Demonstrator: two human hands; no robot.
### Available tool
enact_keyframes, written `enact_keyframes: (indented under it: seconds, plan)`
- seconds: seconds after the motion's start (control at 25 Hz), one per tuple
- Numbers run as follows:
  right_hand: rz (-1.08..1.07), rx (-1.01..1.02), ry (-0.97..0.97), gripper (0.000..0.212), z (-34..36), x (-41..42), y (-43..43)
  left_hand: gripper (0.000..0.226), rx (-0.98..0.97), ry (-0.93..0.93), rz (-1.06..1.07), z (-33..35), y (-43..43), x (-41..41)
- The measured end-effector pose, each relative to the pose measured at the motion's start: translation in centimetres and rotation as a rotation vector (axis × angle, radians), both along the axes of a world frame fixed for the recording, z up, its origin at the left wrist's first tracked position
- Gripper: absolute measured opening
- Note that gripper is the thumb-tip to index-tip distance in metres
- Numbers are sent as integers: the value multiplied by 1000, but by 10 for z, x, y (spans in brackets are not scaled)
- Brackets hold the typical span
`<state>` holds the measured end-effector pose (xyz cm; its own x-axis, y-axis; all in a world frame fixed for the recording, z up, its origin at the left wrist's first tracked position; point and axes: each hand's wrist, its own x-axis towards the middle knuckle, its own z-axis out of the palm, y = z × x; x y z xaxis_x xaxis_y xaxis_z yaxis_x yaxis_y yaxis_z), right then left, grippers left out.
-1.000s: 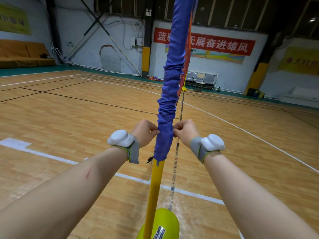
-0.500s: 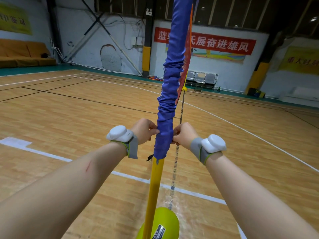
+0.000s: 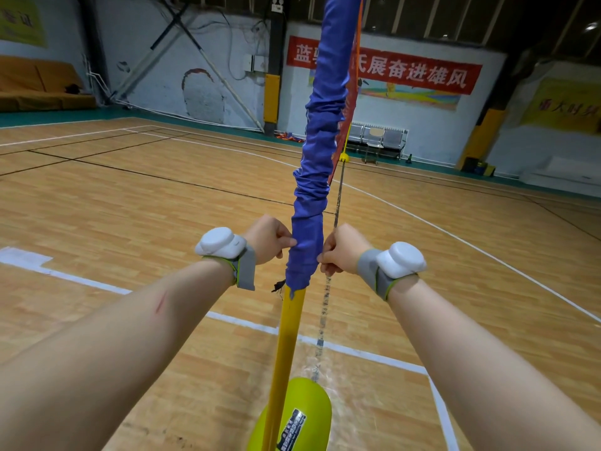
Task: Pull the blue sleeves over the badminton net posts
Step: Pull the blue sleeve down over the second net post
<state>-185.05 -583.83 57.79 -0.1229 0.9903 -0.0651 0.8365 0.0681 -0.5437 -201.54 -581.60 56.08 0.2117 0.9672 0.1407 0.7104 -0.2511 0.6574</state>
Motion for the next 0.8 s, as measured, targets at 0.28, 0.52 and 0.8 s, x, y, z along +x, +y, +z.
enact_keyframes:
  seconds: [0.28, 0.52, 0.8]
  plan:
    - [-3, -68, -6, 22, -31, -9, 4, 24, -50, 27, -2, -22, -2, 0]
    - [-33, -121, 10, 24, -44, -14, 7, 24, -111, 42, -19, -34, -2, 0]
    - [23, -134, -85, 8, -35, -7, 2, 32, -111, 45, -51, -26, 1, -4]
